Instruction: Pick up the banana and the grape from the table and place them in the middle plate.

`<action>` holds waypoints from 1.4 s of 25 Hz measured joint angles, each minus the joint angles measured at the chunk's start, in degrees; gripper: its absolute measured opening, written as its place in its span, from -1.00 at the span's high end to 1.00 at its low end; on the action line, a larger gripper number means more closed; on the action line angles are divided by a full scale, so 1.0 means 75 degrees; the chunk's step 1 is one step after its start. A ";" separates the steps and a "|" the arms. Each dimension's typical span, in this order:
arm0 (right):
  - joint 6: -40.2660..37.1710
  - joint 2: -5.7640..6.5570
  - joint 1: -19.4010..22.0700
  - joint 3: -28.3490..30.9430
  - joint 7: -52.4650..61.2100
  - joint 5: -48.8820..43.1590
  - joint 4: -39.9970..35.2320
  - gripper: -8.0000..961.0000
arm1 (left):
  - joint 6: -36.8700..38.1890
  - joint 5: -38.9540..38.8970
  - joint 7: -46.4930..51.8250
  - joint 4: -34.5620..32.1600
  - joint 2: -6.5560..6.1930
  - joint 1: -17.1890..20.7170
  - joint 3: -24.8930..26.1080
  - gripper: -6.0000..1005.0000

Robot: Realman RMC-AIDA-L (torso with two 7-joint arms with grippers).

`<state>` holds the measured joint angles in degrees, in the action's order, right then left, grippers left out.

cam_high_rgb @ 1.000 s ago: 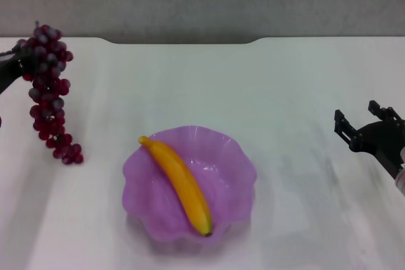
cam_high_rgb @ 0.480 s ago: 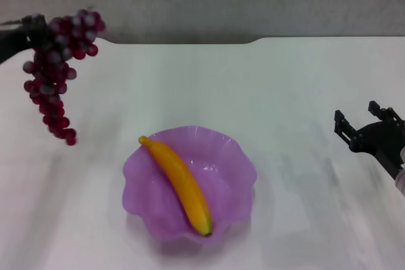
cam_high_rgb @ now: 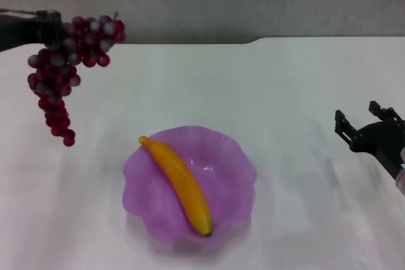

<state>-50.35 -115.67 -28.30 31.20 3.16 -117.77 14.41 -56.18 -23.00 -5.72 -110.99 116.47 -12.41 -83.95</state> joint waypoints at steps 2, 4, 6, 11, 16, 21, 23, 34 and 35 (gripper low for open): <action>0.0000 0.0003 0.0000 0.0000 0.0000 0.0000 0.0000 -0.50 | -0.0634 0.0002 -0.0147 -0.0341 -0.0001 -0.0190 0.0063 0.75; 0.0001 0.0009 -0.0001 0.0000 0.0000 0.0001 0.0000 -0.50 | -0.1237 -0.0004 -0.0270 -0.0556 -0.0003 -0.0419 0.0117 0.75; 0.0000 0.0010 -0.0002 0.0000 0.0000 0.0000 -0.0001 -0.49 | -0.1829 -0.0034 -0.0412 -0.0628 -0.0009 -0.0737 0.0148 0.76; 0.0036 0.0003 -0.0022 0.0000 0.0000 -0.0010 -0.0011 -0.49 | -0.2903 -0.0128 -0.0686 -0.0664 -0.0011 -0.1474 0.0092 0.76; 0.0206 0.0009 -0.0011 0.0004 0.0000 -0.0007 -0.0025 -0.48 | -0.3503 -0.0531 -0.0895 -0.0707 -0.0018 -0.1854 0.0131 0.76; 0.0210 0.0012 -0.0012 0.0020 0.0000 0.0001 -0.0024 -0.47 | -0.4156 -0.0760 -0.1218 -0.0718 -0.0008 -0.2188 0.0065 0.76; 0.0210 0.0012 -0.0011 0.0031 0.0000 0.0002 -0.0024 -0.47 | -0.4189 -0.0833 -0.1253 -0.0718 -0.0004 -0.2215 0.0056 0.76; 0.0211 0.0020 -0.0035 0.0055 0.0005 0.0011 -0.0039 -0.45 | -0.3245 -0.0952 -0.1440 -0.0644 0.0038 -0.1731 -0.1001 0.77; 0.0211 0.0019 -0.0026 0.0061 0.0003 0.0011 -0.0040 -0.45 | -0.3113 -0.0921 -0.1437 -0.0642 0.0040 -0.1658 -0.1080 0.77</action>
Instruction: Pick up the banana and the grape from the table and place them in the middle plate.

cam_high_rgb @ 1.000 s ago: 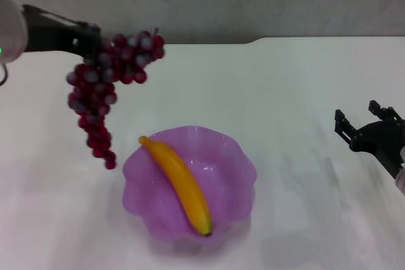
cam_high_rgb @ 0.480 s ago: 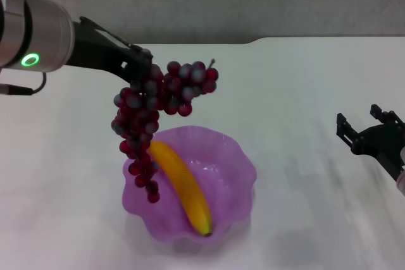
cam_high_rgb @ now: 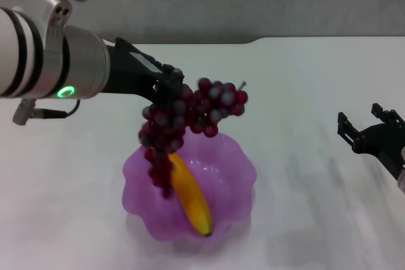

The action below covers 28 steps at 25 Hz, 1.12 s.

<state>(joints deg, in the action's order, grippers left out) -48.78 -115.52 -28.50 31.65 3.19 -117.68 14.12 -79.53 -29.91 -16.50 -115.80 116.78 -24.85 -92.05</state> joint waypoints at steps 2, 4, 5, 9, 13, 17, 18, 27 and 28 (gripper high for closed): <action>0.0000 -0.0002 0.0012 0.0014 -0.0001 0.0000 -0.0001 -0.45 | 0.0141 0.0010 0.0003 0.0003 0.0003 0.0080 -0.0083 0.77; 0.0000 -0.0004 0.0005 0.0017 -0.0002 0.0000 -0.0004 -0.45 | 0.0214 -0.0009 -0.0011 0.0022 0.0004 0.0097 -0.0114 0.77; -0.0001 -0.0005 -0.0005 0.0017 -0.0003 0.0000 -0.0004 -0.44 | 0.0304 -0.0009 -0.0032 0.0091 0.0004 0.0106 -0.0173 0.77; -0.0007 -0.0007 -0.0012 0.0014 -0.0004 0.0000 -0.0013 -0.44 | 0.0825 0.0022 -0.0067 0.0734 0.0004 0.0123 -0.0570 0.77; -0.0016 -0.0007 0.0007 0.0026 0.0010 0.0001 -0.0022 -0.43 | 0.1018 0.0072 -0.0077 0.1297 0.0003 0.0060 -0.0816 0.77; -0.0020 -0.0007 -0.0001 0.0026 0.0035 0.0001 -0.0021 -0.43 | 0.1472 0.0080 -0.0080 0.1855 0.0013 0.0010 -0.0961 0.78; -0.0019 -0.0007 -0.0004 0.0020 0.0033 0.0000 -0.0019 -0.42 | 0.1595 0.0082 -0.0065 0.2011 0.0013 -0.0010 -0.1005 0.78; -0.0022 -0.0007 -0.0010 0.0009 0.0013 0.0000 0.0006 -0.41 | 0.2691 0.0026 -0.0004 0.3293 0.0017 -0.0076 -0.1345 0.78; -0.0022 -0.0007 -0.0010 0.0009 0.0014 0.0000 0.0007 -0.41 | 0.2785 0.0023 0.0004 0.3434 0.0020 -0.0092 -0.1368 0.78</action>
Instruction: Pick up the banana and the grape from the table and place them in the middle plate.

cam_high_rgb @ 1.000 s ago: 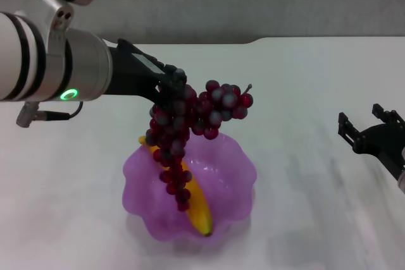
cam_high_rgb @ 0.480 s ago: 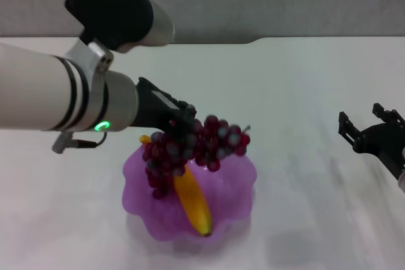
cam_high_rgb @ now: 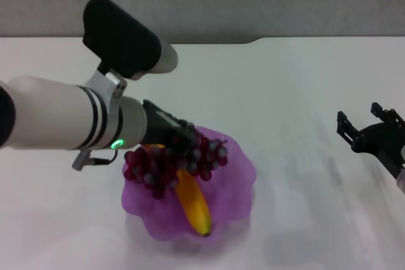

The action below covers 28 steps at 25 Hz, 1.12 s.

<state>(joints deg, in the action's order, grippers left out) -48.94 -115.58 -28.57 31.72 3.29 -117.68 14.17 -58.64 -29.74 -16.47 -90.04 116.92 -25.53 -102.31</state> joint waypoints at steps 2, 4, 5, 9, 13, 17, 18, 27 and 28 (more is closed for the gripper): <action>0.0000 0.0000 -0.0003 0.0000 0.0000 -0.0001 0.0003 -0.41 | 0.0092 -0.0005 0.0035 0.0250 0.0003 -0.0050 -0.0029 0.78; 0.0000 0.0000 -0.0004 0.0001 0.0000 -0.0001 -0.0004 -0.40 | 0.0158 -0.0010 0.0079 0.0497 0.0004 -0.0117 -0.0036 0.78; 0.0001 0.0000 -0.0007 0.0001 -0.0001 0.0000 -0.0007 -0.40 | 0.0181 -0.0013 0.0094 0.0625 0.0005 -0.0152 -0.0036 0.78; 0.0002 0.0000 -0.0026 -0.0005 -0.0003 0.0000 -0.0001 -0.40 | 0.0301 -0.0020 0.0100 0.0902 0.0008 -0.0186 -0.0047 0.79; 0.0005 0.0000 -0.0026 -0.0008 -0.0005 0.0000 -0.0006 -0.39 | 0.0411 -0.0038 0.0099 0.1055 0.0008 -0.0188 -0.0076 0.79; 0.0009 0.0000 -0.0023 -0.0008 -0.0005 0.0000 -0.0008 -0.38 | 0.0441 -0.0043 0.0099 0.1081 0.0008 -0.0189 -0.0076 0.79; 0.0009 0.0000 -0.0019 -0.0006 -0.0005 0.0000 -0.0008 -0.38 | 0.0451 -0.0043 0.0099 0.1090 0.0008 -0.0185 -0.0076 0.79; 0.0011 -0.0008 -0.0016 -0.0013 -0.0005 0.0000 -0.0023 -0.37 | 0.0491 -0.0042 0.0066 0.1186 0.0005 -0.0193 -0.0141 0.53; 0.0011 -0.0009 -0.0016 -0.0013 -0.0003 0.0000 -0.0025 -0.37 | 0.0496 -0.0037 0.0064 0.1186 0.0005 -0.0184 -0.0147 0.46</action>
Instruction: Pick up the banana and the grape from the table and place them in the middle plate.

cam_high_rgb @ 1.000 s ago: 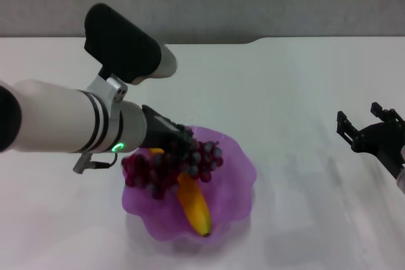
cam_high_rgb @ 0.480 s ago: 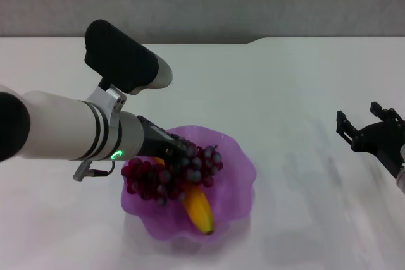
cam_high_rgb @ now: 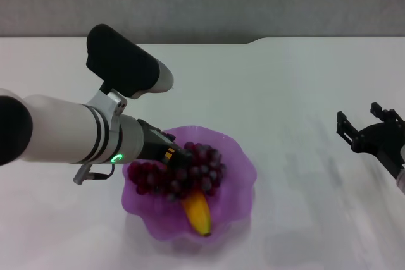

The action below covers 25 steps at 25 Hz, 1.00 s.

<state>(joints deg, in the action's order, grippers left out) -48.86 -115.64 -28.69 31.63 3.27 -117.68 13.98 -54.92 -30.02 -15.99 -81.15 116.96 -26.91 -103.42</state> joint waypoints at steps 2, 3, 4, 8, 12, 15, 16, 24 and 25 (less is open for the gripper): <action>0.0000 -0.0001 0.0009 0.0001 0.0005 0.0000 -0.0001 -0.36 | 0.0006 0.0010 0.0002 -0.0017 0.0001 0.0015 -0.0003 0.32; 0.0000 -0.0002 0.0014 0.0003 0.0005 0.0000 -0.0001 -0.36 | 0.0008 0.0018 0.0010 -0.0041 0.0000 0.0026 -0.0004 0.24; 0.0000 -0.0003 0.0022 0.0006 0.0005 0.0000 -0.0001 -0.36 | 0.0009 0.0028 0.0016 -0.0065 -0.0001 0.0035 -0.0004 0.17; 0.0000 -0.0002 0.0040 0.0019 0.0006 0.0000 -0.0001 -0.36 | 0.0047 0.0057 0.0024 -0.0253 -0.0004 0.0113 0.0013 -0.15; -0.0001 0.0004 0.0041 0.0021 0.0006 0.0000 -0.0001 -0.35 | 0.0233 0.0072 0.0027 -0.0447 -0.0009 0.0303 0.0159 -0.26; -0.0001 0.0006 0.0041 0.0009 0.0007 0.0000 0.0000 -0.35 | 0.0410 0.0070 0.0029 -0.0550 -0.0021 0.0470 0.0300 -0.34; -0.0001 0.0006 0.0041 0.0011 0.0007 0.0000 0.0000 -0.34 | 0.0530 0.0065 0.0029 -0.0603 -0.0021 0.0562 0.0330 -0.37; -0.0001 0.0010 0.0052 -0.0032 0.0006 -0.0007 0.0000 -0.33 | 0.2715 0.0001 -0.0225 -0.0869 -0.0029 0.1683 0.0157 -0.36; -0.0001 0.0009 0.0052 -0.0033 0.0005 -0.0011 0.0001 -0.33 | 0.3218 -0.0037 -0.0242 -0.0848 -0.0027 0.1882 0.0091 -0.33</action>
<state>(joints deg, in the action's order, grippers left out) -48.87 -115.57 -28.30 31.38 3.31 -117.76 13.99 -30.78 -30.30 -17.81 -87.51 116.76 -12.80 -102.73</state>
